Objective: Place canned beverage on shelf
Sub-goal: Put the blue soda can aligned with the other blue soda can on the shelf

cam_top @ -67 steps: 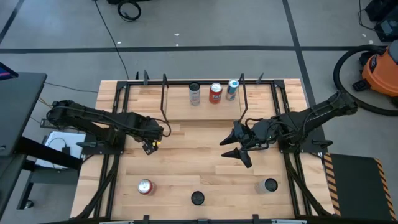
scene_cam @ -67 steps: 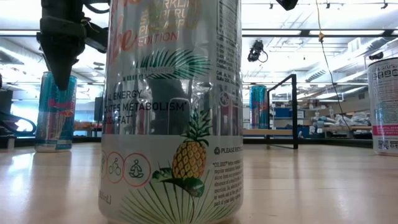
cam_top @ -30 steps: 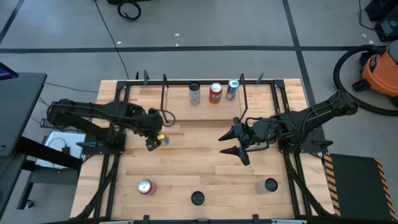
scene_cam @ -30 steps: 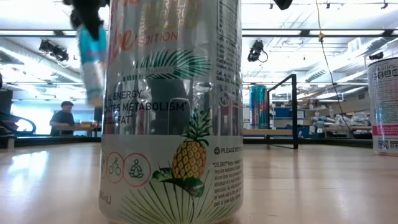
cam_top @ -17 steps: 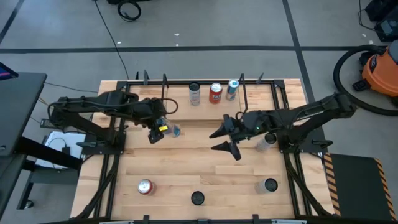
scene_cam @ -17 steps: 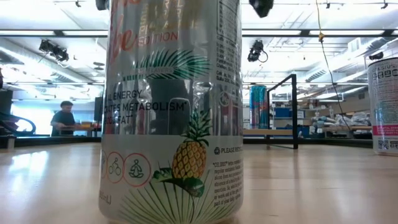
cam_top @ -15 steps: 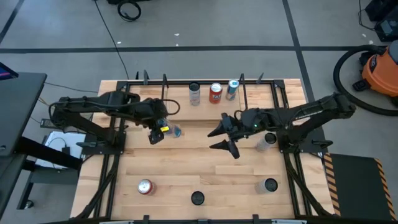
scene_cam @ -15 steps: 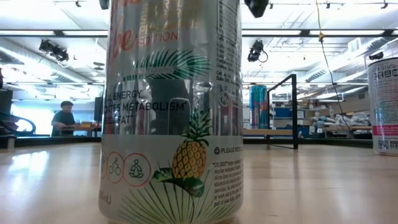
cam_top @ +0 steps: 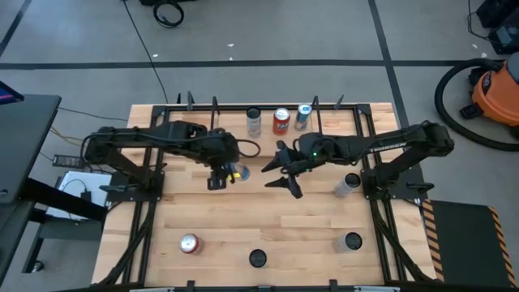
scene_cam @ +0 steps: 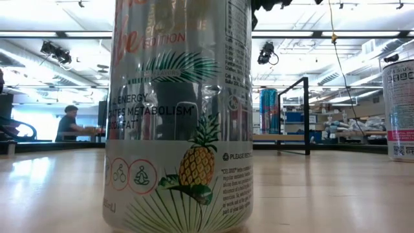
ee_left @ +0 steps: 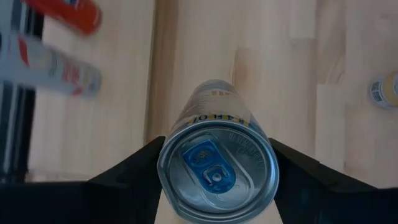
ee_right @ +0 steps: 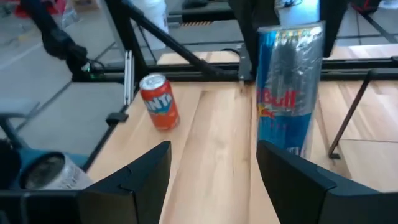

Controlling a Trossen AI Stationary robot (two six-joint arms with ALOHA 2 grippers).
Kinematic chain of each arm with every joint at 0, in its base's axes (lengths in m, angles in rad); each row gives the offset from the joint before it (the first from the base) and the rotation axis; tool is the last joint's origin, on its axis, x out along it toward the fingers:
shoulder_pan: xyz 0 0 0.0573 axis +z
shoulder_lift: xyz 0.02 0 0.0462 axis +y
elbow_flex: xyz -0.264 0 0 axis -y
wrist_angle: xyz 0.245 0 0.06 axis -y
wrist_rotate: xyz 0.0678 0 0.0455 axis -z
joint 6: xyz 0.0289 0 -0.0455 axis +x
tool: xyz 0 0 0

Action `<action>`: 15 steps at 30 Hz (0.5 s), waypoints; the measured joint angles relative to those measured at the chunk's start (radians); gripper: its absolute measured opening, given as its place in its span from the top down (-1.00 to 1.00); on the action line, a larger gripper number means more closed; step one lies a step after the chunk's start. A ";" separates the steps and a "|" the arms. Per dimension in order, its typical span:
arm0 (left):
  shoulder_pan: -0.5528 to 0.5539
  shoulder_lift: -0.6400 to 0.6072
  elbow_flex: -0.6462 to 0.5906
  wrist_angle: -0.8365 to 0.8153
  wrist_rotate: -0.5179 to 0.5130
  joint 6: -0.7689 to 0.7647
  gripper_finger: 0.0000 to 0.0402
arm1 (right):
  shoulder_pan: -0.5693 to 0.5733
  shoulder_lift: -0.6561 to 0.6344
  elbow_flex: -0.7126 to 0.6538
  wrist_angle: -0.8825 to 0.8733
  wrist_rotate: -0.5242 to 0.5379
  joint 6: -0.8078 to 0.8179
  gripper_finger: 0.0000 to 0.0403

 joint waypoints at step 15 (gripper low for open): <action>-0.002 0.054 0.089 0.036 0.000 0.323 -0.21 | -0.045 0.054 0.000 0.047 0.017 -0.115 -0.22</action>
